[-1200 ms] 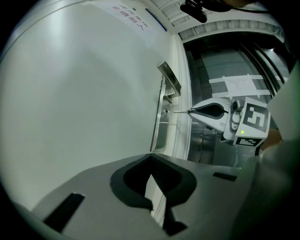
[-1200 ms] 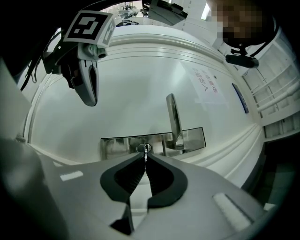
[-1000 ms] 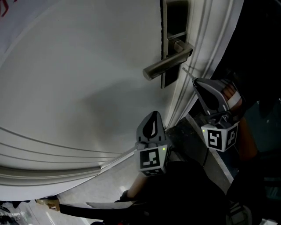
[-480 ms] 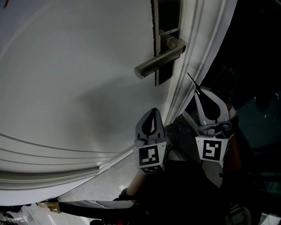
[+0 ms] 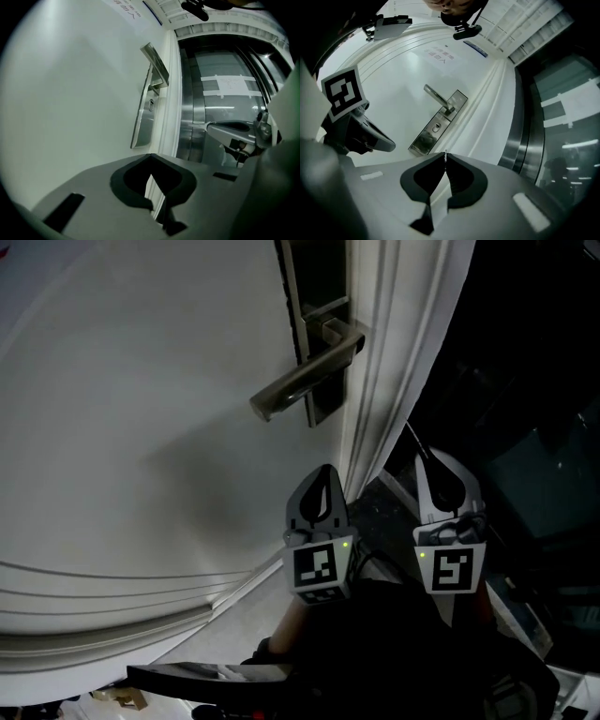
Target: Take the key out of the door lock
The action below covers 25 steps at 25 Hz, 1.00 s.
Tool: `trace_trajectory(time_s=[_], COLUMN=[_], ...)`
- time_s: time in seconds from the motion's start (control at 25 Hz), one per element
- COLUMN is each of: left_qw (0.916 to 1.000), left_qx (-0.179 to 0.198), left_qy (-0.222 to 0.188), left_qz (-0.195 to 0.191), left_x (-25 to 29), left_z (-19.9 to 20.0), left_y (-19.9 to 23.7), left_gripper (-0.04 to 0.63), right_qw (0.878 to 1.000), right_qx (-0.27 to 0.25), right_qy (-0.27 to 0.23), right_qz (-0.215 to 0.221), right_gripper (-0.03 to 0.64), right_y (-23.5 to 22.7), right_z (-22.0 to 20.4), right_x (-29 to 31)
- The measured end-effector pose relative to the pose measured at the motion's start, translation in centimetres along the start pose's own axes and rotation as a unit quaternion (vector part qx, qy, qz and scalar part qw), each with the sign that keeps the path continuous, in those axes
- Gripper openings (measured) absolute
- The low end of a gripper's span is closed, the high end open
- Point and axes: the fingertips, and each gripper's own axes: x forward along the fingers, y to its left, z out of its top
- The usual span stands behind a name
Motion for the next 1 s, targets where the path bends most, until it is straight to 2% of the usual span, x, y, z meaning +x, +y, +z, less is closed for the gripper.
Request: trace_trajectory(time_s=[0.2, 0.56, 0.72, 1.0], left_qw=[0.9995, 0.9966, 0.9962, 0.9966], left_qx=[0.008, 0.026, 0.037, 0.038], left_qy=[0.008, 0.015, 0.017, 0.018], left_qz=[-0.029, -0.077, -0.078, -0.071], left_x=[1.1, 2.5, 2.6, 2.3], left_z=[-0.3, -0.6, -0.7, -0.7], left_y=[-1.6, -3.9, -4.0, -3.3], left_gripper=[0.0, 0.0, 0.0, 0.0], right_qw=[0.998, 0.984, 0.981, 0.982], right_qx=[0.066, 0.172, 0.192, 0.186], right_qy=[0.002, 0.025, 0.029, 0.025], right_qz=[-0.017, -0.025, -0.02, -0.008], right_gripper=[0.012, 0.012, 0.012, 0.012], right_y=[-0.5, 0.5, 0.8, 1.6], right_z=[-1.1, -3.0, -3.3, -2.9], right_x=[-0.6, -1.7, -1.5, -0.9])
